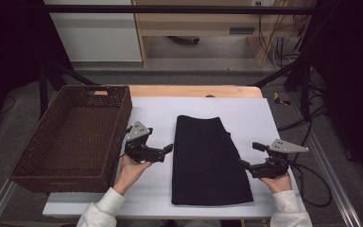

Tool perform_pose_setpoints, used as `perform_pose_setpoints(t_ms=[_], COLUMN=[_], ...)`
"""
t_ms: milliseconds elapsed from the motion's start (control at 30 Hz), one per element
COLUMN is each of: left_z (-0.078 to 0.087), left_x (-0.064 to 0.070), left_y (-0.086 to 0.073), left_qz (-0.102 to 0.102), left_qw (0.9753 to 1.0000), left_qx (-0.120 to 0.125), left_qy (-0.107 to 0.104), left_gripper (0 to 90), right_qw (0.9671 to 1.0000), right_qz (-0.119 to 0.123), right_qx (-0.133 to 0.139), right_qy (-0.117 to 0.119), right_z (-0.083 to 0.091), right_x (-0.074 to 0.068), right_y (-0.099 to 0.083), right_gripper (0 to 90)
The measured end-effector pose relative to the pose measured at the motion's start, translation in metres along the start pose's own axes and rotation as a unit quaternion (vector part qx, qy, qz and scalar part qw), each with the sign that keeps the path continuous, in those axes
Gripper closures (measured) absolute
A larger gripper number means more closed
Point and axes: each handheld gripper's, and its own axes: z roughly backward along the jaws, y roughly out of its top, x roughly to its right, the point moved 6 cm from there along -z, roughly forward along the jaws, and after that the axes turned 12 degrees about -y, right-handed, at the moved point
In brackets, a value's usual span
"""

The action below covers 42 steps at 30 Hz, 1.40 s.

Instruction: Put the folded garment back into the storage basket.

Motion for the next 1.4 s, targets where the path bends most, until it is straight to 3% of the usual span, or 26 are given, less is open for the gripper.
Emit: perform_pose_setpoints(t_ms=[667,1200,1400], left_z=[-0.026,-0.053,-0.061], left_x=[-0.013,-0.027,-0.028], left_y=[0.012,0.013,0.014], left_qz=[-0.003,0.013,0.000], left_qw=[0.9994,0.9985,0.9978], left_qx=[-0.021,-0.041,-0.049], left_qy=[0.027,0.035,0.045], left_gripper=[0.0,0.0,0.0], right_qw=[1.0000,1.0000,1.0000], right_qz=[-0.001,0.000,0.001], right_qx=[-0.003,-0.004,-0.005], right_qy=[0.002,0.000,0.001], right_z=[0.000,-0.001,-0.002], right_x=[0.000,0.001,0.000], right_y=[-0.001,-0.001,-0.002], right_gripper=[0.5,0.3,0.3])
